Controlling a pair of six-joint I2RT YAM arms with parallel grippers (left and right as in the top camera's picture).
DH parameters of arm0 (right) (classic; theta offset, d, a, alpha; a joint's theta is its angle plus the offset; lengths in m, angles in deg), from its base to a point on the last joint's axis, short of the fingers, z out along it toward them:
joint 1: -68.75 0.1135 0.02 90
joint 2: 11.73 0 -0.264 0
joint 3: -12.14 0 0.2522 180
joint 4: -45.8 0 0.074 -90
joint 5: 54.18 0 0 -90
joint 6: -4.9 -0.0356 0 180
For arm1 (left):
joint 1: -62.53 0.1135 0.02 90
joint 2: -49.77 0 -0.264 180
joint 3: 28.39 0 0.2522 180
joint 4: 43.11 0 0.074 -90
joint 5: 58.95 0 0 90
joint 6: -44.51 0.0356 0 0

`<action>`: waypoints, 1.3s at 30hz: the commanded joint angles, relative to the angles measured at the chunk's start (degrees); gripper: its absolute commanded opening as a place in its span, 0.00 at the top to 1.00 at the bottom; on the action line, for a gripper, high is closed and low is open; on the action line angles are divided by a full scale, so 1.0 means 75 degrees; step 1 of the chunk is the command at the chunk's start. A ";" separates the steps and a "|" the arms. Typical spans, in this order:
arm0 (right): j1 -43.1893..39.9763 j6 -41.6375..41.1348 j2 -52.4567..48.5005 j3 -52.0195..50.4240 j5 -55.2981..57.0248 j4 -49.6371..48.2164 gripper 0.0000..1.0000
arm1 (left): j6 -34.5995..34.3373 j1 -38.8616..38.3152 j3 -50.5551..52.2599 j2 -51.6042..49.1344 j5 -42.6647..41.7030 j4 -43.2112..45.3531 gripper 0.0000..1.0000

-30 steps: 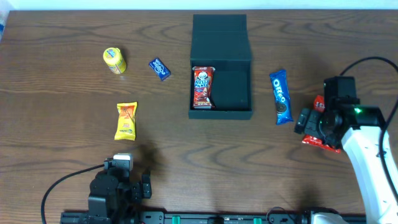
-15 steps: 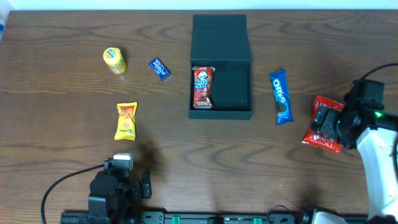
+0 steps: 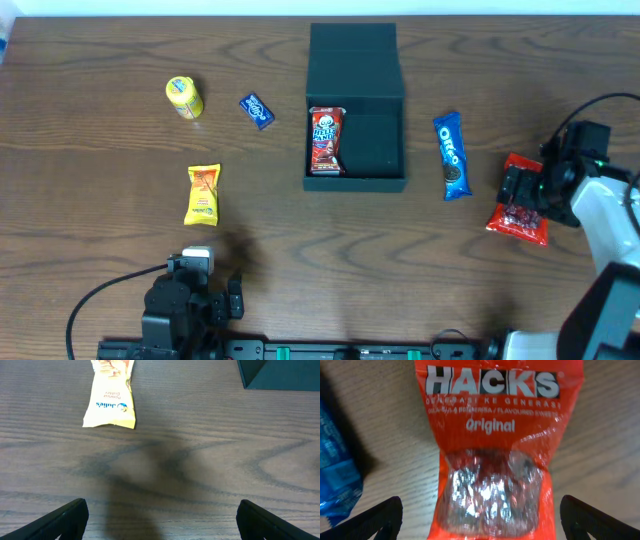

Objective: Pack container
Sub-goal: 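Grasp the red Hacks candy bag with the right gripper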

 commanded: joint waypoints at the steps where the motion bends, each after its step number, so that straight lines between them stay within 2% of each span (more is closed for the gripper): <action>1: -0.0117 0.0286 -0.0268 -0.0044 -0.0079 -0.0172 0.01 | -0.0085 0.0047 0.0230 0.0050 0.0067 -0.0181 0.04; 6: -0.0189 0.0624 -0.0428 -0.0047 -0.0076 -0.0242 0.01 | -0.0085 0.0047 0.0230 0.0050 0.0067 -0.0181 0.05; 26: -0.0379 0.0615 -0.0446 -0.0653 -0.0087 -0.0918 0.01 | -0.0085 0.0047 0.0230 0.0050 0.0067 -0.0181 0.04; 27: -0.0379 0.0615 -0.0446 -0.0653 -0.0087 -0.0918 0.02 | -0.0085 0.0047 0.0230 0.0050 0.0067 -0.0181 0.04; 29: -0.0379 0.0618 -0.0446 -0.0653 -0.0087 -0.0918 0.12 | -0.0085 0.0047 0.0230 0.0050 0.0067 -0.0181 0.04; 32: -0.0379 0.0615 -0.0446 -0.0653 -0.0087 -0.0915 0.18 | -0.0085 0.0047 0.0230 0.0050 0.0067 -0.0181 0.04; 39: -0.0376 0.0615 -0.0446 -0.0694 -0.0111 -0.0918 0.21 | -0.0085 0.0047 0.0230 0.0050 0.0067 -0.0181 0.04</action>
